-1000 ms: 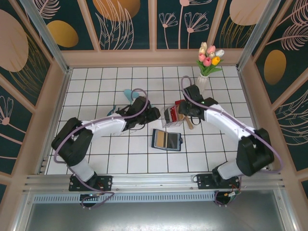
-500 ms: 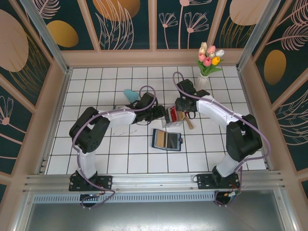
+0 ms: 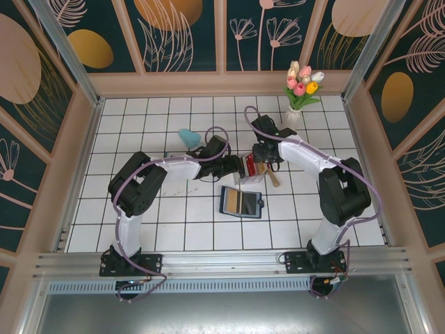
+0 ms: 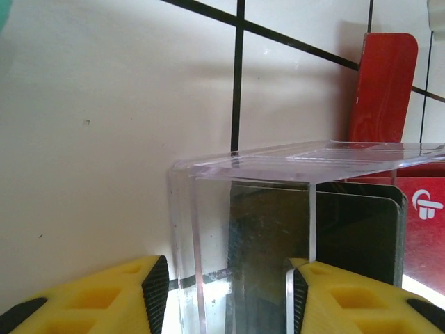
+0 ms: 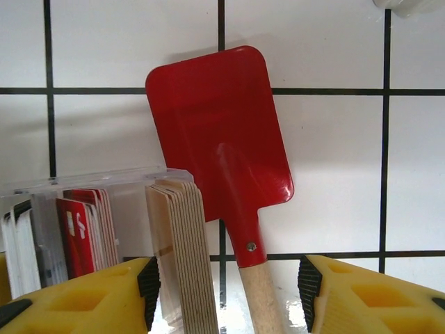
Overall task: Put the credit cards into the card holder
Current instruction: Pick up the credit card from the storage box.
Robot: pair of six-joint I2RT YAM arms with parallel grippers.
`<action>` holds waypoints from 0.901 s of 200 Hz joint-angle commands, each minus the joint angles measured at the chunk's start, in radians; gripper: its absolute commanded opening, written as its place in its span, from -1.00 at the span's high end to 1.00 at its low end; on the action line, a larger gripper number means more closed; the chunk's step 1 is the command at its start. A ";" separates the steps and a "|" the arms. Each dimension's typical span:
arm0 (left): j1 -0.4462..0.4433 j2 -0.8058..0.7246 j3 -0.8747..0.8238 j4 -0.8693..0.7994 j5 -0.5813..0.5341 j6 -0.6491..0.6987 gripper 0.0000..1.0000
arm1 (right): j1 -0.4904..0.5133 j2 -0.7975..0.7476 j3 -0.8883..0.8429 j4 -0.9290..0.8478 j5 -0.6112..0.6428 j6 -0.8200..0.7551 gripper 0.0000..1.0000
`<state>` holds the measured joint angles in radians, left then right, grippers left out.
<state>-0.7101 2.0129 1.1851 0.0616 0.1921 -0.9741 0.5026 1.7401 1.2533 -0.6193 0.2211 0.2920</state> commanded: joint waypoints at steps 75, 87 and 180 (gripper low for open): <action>0.006 0.005 -0.038 -0.041 -0.037 -0.002 0.11 | 0.039 0.043 0.083 -0.106 0.173 -0.046 -0.13; 0.005 0.003 -0.041 -0.045 -0.040 0.000 0.12 | 0.039 0.038 0.089 -0.117 0.178 -0.047 -0.11; 0.005 -0.009 -0.055 -0.040 -0.039 0.000 0.12 | 0.039 0.027 0.098 -0.115 0.125 -0.051 0.34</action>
<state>-0.7120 2.0113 1.1656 0.1036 0.1940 -0.9771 0.5461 1.7893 1.3270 -0.6849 0.3149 0.2497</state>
